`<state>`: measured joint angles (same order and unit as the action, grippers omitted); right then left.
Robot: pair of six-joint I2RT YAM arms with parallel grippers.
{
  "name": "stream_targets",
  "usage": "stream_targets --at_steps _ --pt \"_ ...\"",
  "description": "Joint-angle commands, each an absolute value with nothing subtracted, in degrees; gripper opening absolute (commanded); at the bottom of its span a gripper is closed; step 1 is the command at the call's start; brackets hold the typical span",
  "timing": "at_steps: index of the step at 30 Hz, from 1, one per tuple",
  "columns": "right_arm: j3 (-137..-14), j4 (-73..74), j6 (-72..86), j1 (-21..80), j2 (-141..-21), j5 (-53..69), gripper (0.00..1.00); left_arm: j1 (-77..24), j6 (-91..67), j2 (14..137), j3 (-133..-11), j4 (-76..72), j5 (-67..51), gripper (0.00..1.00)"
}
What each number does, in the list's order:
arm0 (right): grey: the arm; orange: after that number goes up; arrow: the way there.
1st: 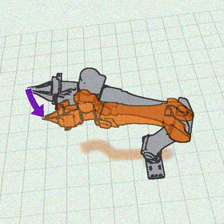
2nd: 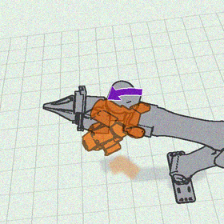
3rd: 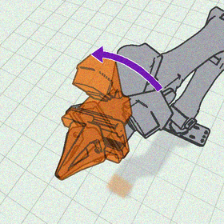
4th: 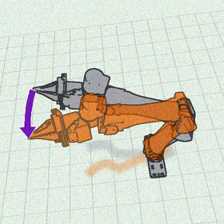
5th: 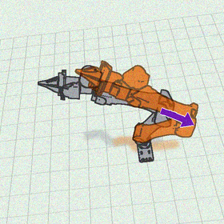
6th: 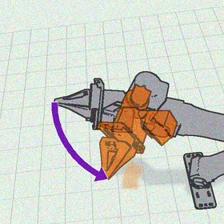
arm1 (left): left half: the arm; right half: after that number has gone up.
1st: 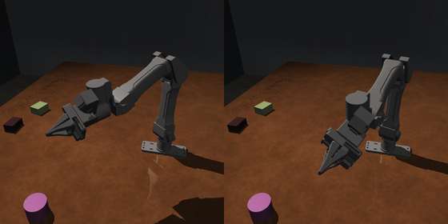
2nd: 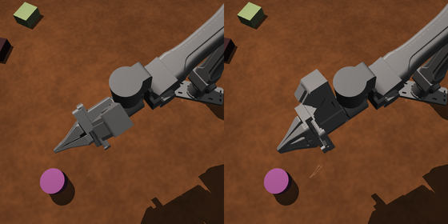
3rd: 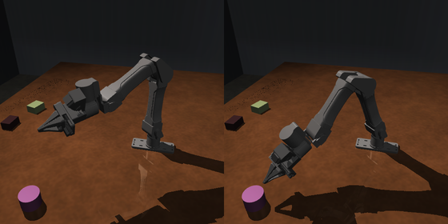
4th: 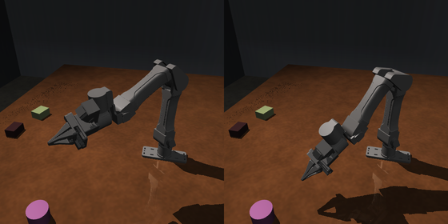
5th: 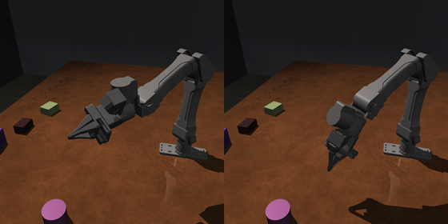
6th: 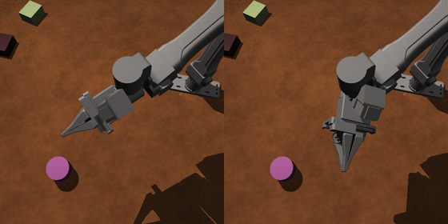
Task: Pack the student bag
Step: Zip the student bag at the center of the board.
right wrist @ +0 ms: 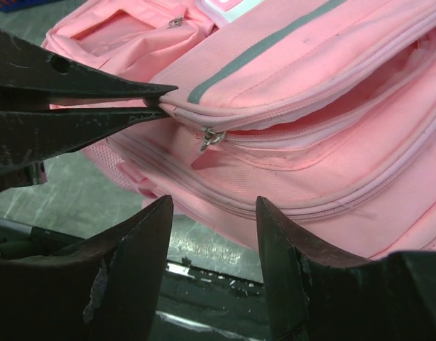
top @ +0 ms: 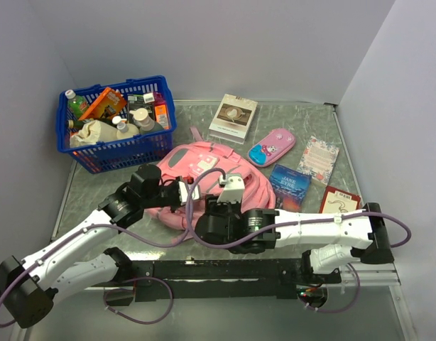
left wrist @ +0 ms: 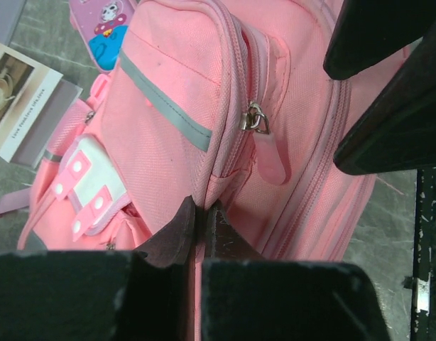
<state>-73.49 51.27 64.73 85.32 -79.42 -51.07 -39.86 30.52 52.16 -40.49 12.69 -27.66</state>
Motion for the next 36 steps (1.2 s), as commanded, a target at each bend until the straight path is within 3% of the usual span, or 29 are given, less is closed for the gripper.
stream_targets --at_steps 1,11,20,26,36 --pt "-66.4 40.3 62.5 83.6 -75.1 -54.0 0.57 -40.4 26.2 51.8 -43.6 2.3 -29.7 0.01" --pt "-53.2 10.9 45.1 81.7 -70.1 -47.3 0.53 -41.0 19.7 53.9 -44.8 1.1 -31.6 0.01" --pt "-51.7 15.0 50.3 79.9 -70.7 -45.5 0.48 -41.0 17.5 55.6 -45.0 -1.8 -31.6 0.01" --pt "-50.3 20.2 58.4 75.3 -72.6 -44.0 0.32 -41.0 16.0 55.7 -46.7 -0.5 -33.1 0.01" --pt "-46.7 25.7 62.7 75.1 -66.6 -45.7 0.18 -41.0 16.2 54.8 -44.8 -0.7 -33.0 0.01"
